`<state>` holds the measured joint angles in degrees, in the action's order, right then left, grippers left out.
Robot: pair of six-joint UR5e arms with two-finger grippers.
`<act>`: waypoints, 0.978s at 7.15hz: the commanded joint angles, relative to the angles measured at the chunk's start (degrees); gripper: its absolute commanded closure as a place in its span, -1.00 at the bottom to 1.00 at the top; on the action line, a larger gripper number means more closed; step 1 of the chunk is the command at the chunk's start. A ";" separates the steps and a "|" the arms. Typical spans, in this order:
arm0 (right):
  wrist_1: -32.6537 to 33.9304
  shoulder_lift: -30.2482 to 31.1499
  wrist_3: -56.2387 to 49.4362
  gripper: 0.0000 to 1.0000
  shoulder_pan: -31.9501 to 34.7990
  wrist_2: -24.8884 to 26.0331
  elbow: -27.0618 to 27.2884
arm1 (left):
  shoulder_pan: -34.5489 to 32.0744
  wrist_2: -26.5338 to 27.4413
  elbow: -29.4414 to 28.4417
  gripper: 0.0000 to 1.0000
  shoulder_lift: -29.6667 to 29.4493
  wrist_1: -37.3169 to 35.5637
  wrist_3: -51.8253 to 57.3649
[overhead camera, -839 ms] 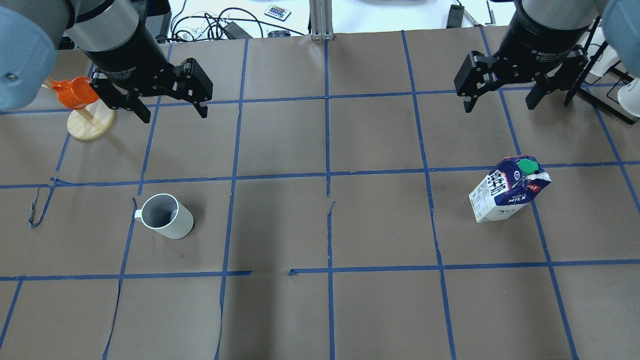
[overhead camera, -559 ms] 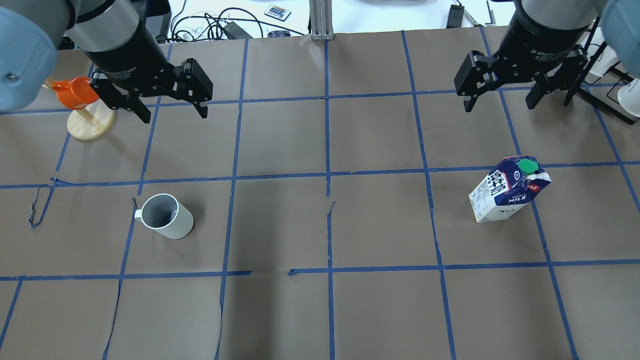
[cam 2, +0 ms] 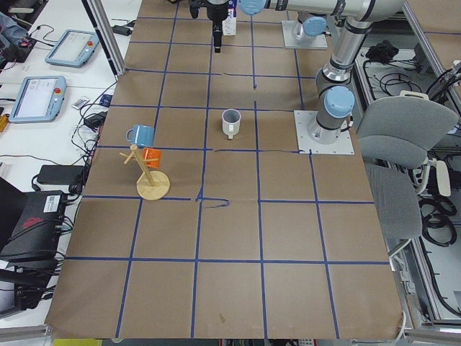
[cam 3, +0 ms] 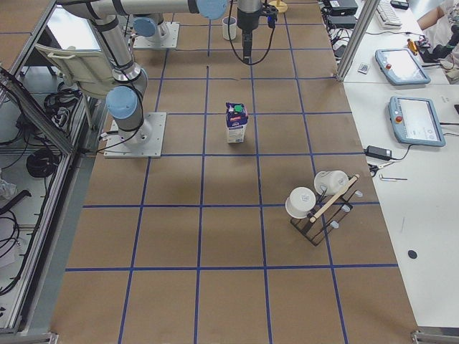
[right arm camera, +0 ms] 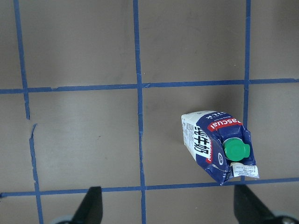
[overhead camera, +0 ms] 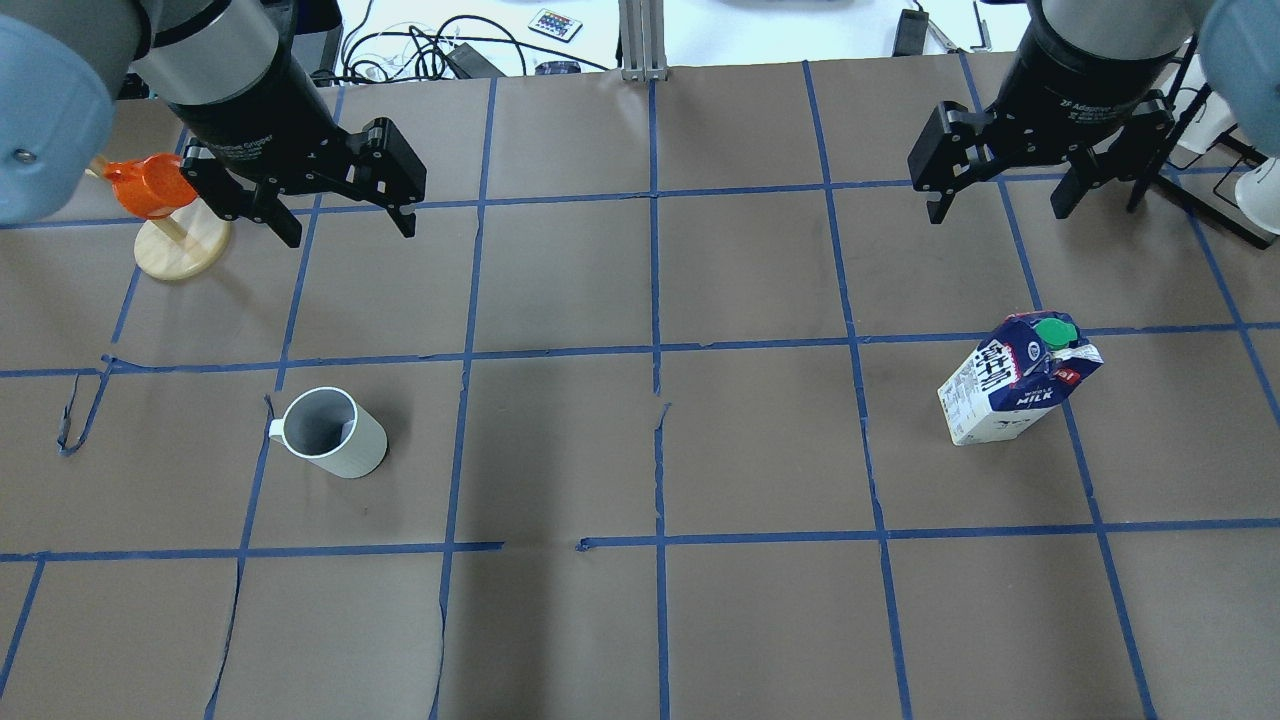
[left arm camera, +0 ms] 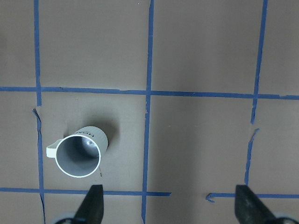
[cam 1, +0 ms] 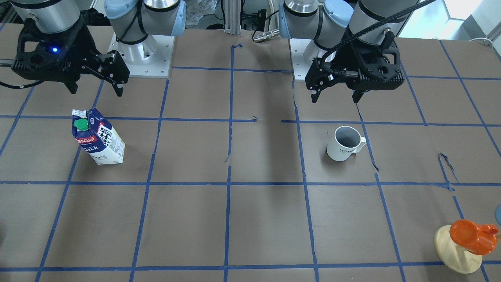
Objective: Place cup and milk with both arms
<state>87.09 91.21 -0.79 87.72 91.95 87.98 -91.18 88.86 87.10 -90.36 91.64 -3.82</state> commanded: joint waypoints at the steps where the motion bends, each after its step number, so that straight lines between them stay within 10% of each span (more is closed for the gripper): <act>1: -0.26 -0.07 0.09 -1.00 0.00 0.07 0.00 | 0.04 0.00 0.00 -1.00 0.01 0.03 -0.04; 7: -0.70 0.11 -0.26 -1.00 -0.09 0.16 0.09 | 0.04 0.09 0.00 -1.00 0.01 0.21 -0.04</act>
<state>86.42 91.34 -0.79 87.62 92.01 88.06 -91.14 88.95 87.10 -90.35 91.81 -3.86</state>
